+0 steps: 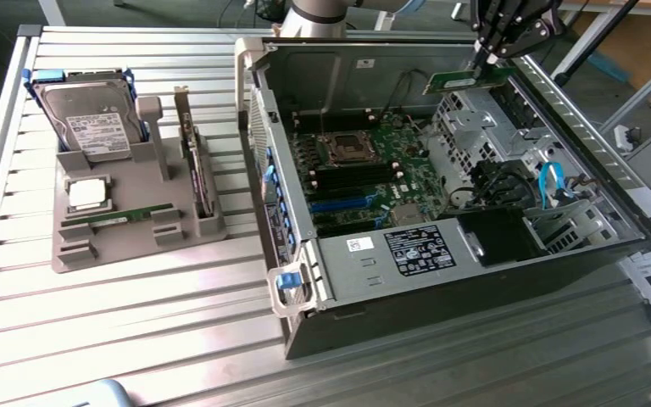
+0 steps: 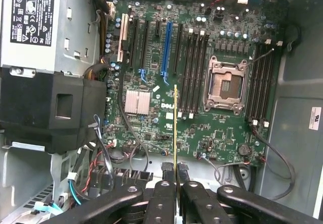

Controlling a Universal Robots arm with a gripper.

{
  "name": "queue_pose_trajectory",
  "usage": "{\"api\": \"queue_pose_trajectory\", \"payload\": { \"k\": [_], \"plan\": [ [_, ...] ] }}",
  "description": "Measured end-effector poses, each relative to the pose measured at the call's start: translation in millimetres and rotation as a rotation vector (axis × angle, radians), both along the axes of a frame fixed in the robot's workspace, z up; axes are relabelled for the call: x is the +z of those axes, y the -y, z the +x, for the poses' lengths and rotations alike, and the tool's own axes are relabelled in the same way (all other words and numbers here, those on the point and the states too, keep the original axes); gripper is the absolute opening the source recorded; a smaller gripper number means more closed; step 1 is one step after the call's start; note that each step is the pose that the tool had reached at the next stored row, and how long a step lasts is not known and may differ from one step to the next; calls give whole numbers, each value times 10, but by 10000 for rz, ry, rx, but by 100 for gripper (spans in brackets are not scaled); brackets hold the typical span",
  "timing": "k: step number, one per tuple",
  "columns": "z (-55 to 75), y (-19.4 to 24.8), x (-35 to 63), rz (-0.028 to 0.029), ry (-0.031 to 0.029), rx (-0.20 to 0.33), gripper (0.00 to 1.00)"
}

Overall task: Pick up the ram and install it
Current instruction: 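Insert the ram into the slot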

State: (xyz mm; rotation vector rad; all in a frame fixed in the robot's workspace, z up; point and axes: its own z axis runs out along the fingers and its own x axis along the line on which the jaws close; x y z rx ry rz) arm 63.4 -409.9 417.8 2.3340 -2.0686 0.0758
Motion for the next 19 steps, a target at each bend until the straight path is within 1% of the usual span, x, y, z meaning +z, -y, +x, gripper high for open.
{"api": "queue_pose_trajectory", "payload": {
  "k": [19],
  "plan": [
    [-110,0,-37,0,0,-187,13]
  ]
}}
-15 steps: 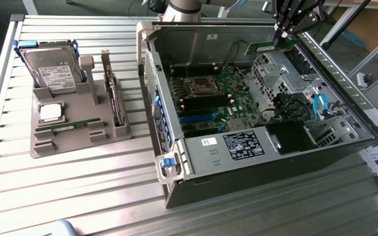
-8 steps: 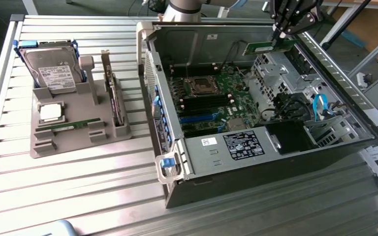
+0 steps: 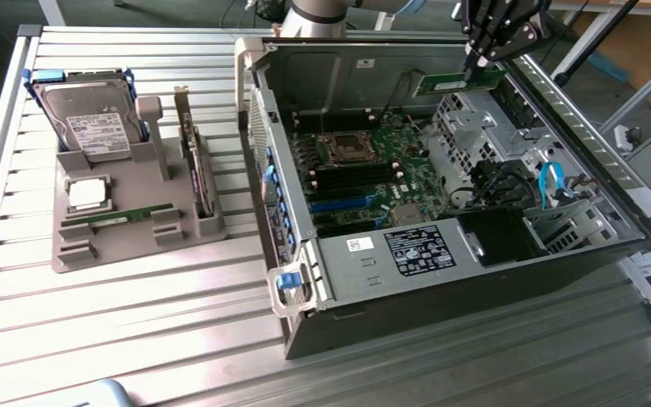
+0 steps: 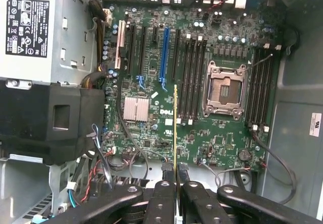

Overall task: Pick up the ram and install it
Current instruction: 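Insert the ram into the slot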

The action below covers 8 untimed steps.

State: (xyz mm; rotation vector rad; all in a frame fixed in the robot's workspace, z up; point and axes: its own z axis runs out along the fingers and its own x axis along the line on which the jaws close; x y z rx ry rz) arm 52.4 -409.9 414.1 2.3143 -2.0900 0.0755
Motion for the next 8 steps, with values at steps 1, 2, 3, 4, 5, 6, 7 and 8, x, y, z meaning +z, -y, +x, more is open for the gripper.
{"api": "queue_pose_trajectory", "payload": {
  "k": [1,2,3,4,5,6,7,8],
  "plan": [
    [-4,0,-2,-1,0,-6,13],
    [-7,0,-4,-1,0,-12,13],
    [-10,0,-7,-1,0,-17,13],
    [-14,0,-9,-1,0,-22,13],
    [-18,0,-12,-1,0,-27,13],
    [-21,0,-15,-1,0,-32,13],
    [-23,0,-17,-1,0,-35,13],
    [-25,0,-19,-2,0,-40,13]
  ]
}}
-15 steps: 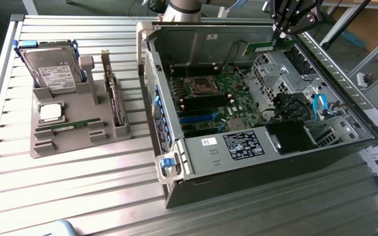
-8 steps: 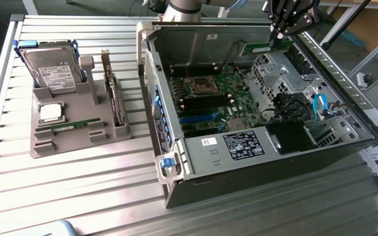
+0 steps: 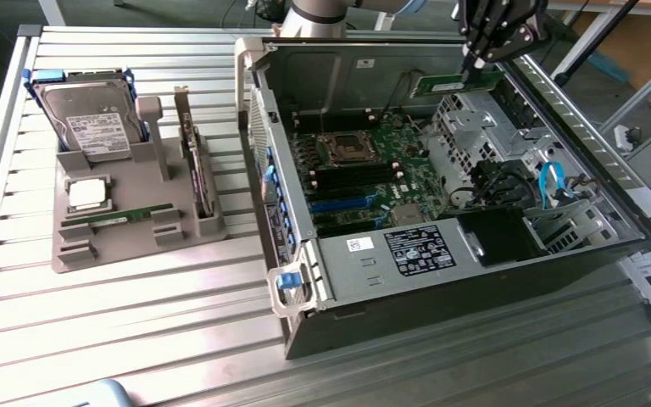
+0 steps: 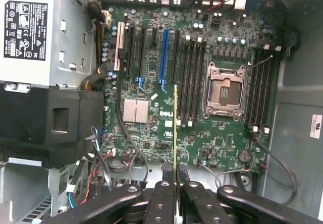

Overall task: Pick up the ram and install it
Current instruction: 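Insert the ram into the slot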

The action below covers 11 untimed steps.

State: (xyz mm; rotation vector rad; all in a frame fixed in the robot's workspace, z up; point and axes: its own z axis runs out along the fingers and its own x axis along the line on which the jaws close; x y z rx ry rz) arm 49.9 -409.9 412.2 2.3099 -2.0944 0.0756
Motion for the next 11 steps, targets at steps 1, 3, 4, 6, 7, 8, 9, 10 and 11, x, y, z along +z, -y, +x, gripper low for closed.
{"api": "queue_pose_trajectory", "payload": {
  "k": [1,3,4,6,7,8,9,10,11],
  "plan": [
    [-2,0,-2,0,0,-4,13],
    [-4,0,-7,1,0,-14,13],
    [-6,0,-10,1,0,-20,13],
    [-8,0,-14,0,0,-31,13],
    [-9,0,-16,0,0,-37,13],
    [-10,0,-18,0,0,-42,13],
    [-11,0,-20,1,0,-47,13],
    [-12,0,-23,1,0,-53,13],
    [-13,0,-24,1,0,-57,13]
  ]
}}
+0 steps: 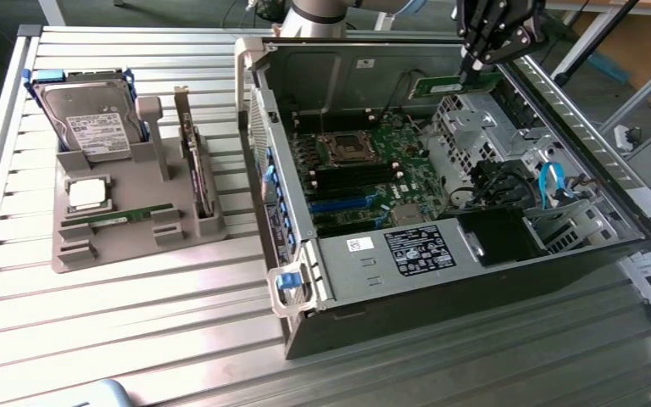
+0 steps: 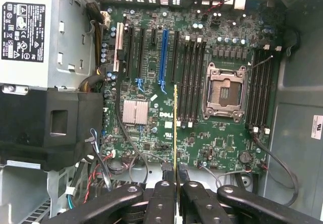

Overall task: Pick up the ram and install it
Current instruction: 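Insert the ram into the slot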

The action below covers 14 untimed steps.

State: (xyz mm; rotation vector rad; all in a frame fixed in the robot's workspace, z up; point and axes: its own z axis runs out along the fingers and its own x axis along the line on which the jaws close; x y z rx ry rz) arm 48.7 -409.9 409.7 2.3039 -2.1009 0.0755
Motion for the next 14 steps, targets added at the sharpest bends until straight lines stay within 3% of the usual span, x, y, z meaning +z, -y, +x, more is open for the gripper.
{"api": "queue_pose_trajectory", "payload": {
  "k": [14],
  "plan": [
    [-8,0,-36,1,0,-75,13]
  ]
}}
